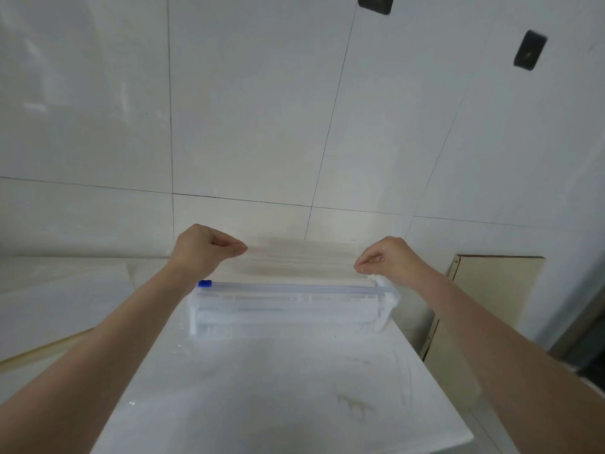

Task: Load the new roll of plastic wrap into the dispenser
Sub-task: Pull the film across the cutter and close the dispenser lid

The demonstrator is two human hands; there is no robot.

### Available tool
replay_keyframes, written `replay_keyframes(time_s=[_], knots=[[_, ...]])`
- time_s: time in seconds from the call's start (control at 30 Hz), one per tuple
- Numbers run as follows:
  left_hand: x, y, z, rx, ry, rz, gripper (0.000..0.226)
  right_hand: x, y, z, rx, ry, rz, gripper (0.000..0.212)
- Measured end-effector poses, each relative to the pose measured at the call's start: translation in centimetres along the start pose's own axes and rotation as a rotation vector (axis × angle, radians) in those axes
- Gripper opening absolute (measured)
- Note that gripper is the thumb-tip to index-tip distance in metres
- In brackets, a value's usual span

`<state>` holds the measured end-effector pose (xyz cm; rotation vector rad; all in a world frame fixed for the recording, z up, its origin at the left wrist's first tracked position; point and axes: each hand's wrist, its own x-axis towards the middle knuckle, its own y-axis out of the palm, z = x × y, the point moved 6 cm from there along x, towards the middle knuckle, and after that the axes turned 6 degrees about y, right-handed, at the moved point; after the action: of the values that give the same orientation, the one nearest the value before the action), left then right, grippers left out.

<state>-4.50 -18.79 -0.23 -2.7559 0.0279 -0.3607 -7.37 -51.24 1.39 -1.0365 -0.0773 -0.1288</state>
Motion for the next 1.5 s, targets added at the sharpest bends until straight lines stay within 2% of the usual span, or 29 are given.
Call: replay_keyframes(time_s=[0.13,0.27,0.37,0.73,1.3,1.5], knots=[[-0.4,-0.3,-0.2,-0.012,0.018,0.005,0.002,-0.4,-1.0,0.5,0.021,-0.002,-0.121,0.006],[-0.5,-0.8,-0.5,-0.024,0.044,-0.004,0.007,-1.3,-2.0,1.4,0.036,-0.025,-0.189,0.003],[-0.7,-1.3,-0.7,-0.033,0.061,-0.003,0.003,-1.8,-2.7,1.9,0.005,-0.020,-0.194,0.004],[-2.2,-2.1,-2.3,0.022,0.179,0.076,0.009,-4.6,-3.6,2.2,0.013,-0.018,-0.213,0.005],[-4.7,-2.8,-3.3,0.065,0.308,0.075,0.011,-7.8,-3.9,2.2,-0.038,-0.093,-0.270,0.005],[-7.6,-2.3,-2.4,0.155,0.409,0.187,0.013,-10.2,-1.7,0.9,-0.120,-0.196,-0.265,0.003]])
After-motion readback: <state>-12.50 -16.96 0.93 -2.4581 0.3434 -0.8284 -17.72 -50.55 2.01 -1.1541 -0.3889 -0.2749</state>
